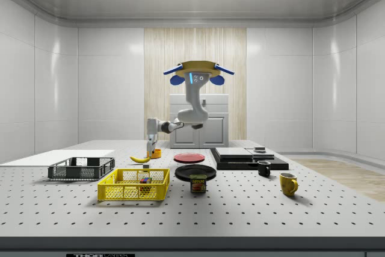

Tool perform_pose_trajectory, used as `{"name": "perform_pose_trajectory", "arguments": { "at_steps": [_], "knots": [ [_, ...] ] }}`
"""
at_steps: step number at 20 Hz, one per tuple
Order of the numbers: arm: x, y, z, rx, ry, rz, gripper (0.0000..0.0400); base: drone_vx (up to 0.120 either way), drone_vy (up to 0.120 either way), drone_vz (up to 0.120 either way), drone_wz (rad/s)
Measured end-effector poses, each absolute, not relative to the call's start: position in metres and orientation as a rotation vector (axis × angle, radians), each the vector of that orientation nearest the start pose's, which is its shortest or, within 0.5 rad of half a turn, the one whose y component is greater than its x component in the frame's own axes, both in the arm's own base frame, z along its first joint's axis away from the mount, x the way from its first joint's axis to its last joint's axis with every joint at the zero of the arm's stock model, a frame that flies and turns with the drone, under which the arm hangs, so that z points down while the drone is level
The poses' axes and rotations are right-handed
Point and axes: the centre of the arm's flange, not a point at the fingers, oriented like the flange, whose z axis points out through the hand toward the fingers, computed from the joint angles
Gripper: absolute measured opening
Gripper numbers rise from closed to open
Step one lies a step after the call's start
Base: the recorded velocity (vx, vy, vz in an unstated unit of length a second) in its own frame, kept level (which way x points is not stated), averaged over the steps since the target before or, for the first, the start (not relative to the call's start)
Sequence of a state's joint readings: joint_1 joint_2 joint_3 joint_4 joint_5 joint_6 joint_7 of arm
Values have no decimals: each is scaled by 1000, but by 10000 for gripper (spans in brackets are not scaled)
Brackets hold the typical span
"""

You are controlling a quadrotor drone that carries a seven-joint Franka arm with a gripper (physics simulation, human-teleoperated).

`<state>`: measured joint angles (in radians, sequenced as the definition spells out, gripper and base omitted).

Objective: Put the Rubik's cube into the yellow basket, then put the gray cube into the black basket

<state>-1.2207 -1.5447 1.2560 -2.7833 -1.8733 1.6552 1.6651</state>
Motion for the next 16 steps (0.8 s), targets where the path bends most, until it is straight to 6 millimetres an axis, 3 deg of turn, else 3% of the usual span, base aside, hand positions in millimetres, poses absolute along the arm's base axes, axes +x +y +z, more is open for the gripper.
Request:
{"name": "perform_pose_trajectory", "arguments": {
  "at_steps": [2,7,14,16],
  "knots": [
    [325,12,531,1,-2,786,400,0,0,-120,0],
    [325,12,531,1,-2,786,400,0,-104,-120,0],
    [325,12,531,1,-2,786,400,114,0,0,0],
    [325,12,531,1,-2,786,400,0,0,0,0]
  ]
}}
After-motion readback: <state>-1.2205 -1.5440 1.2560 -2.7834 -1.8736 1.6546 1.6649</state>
